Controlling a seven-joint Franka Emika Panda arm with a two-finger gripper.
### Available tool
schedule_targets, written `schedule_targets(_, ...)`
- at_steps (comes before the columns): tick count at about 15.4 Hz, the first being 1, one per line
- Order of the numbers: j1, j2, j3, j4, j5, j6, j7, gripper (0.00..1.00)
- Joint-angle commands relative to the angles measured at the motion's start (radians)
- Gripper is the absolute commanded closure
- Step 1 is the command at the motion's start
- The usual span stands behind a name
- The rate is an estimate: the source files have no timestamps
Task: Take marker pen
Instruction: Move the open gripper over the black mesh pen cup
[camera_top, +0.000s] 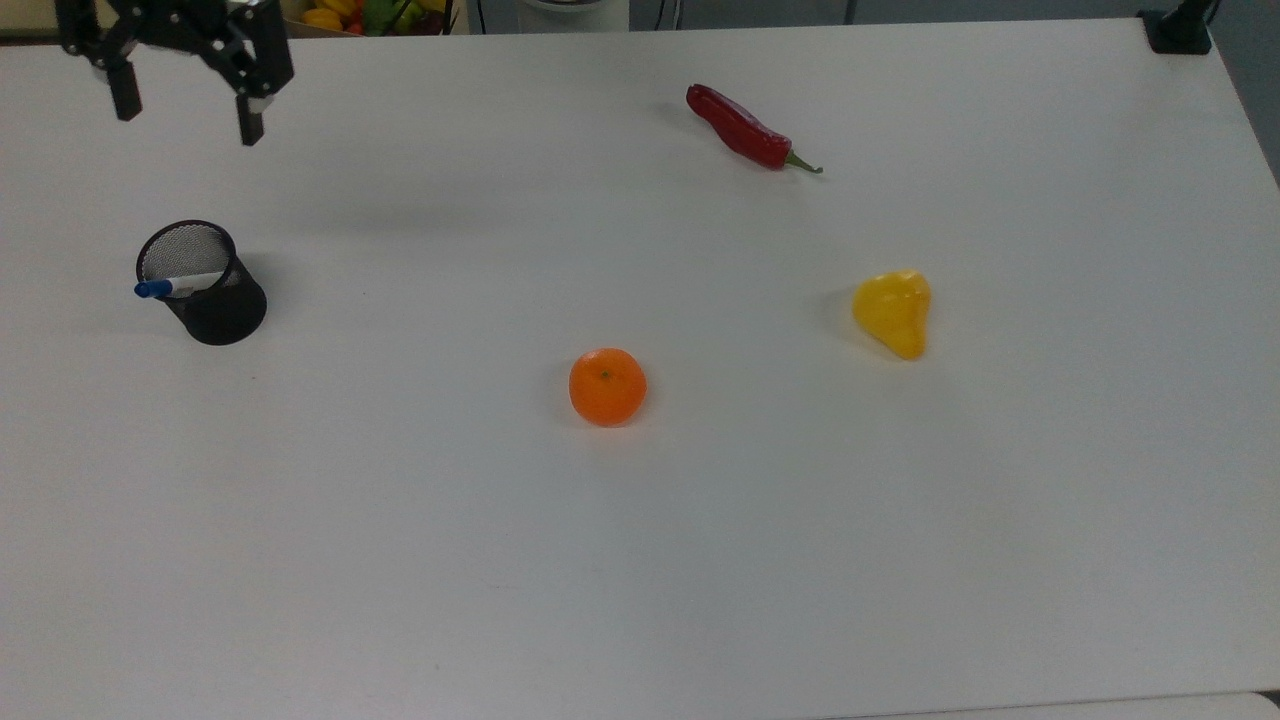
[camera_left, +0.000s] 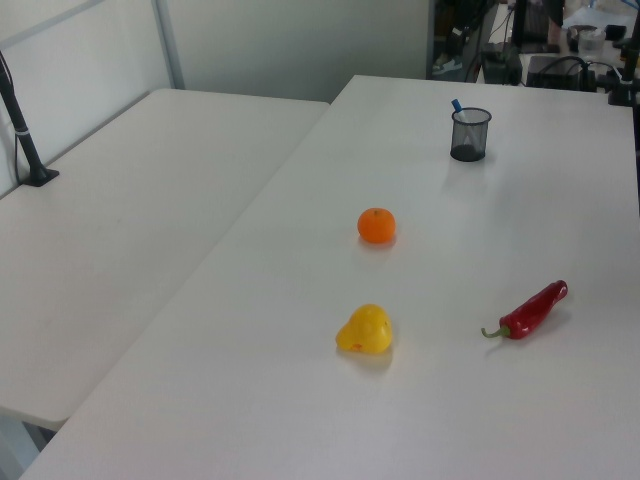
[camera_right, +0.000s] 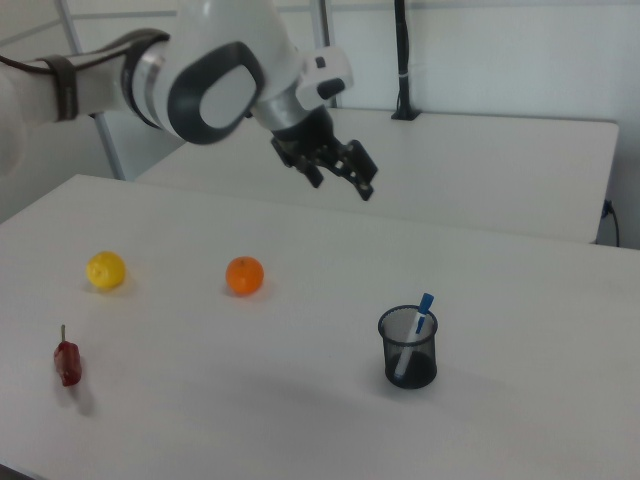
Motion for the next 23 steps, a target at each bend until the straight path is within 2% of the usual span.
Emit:
schedule_targets(1,-0.025,0.028,-0.031,-0.045,-0.010,0.153,0.034,0.00)
schedule_targets(3,-0.027,0.065,-0.055,-0.044,-0.015,0.196,0.034,0.00)
schedule_targets(7,-0.047,0.123,-0.068,-0.077,-0.021,0.324,0.034,0.07)
schedule_targets(13,-0.050,0.189,-0.068,-0.113,-0.019,0.411,0.034,0.32)
schedule_targets(18,-0.048,0.220,-0.068,-0.175,-0.021,0.552,0.031,0.37)
schedule_targets(20,-0.048,0.232,-0.068,-0.179,-0.032,0.564,0.030,0.41)
schedule_targets(23,-0.050,0.255,-0.068,-0.177,-0.053,0.567,0.030,0.41)
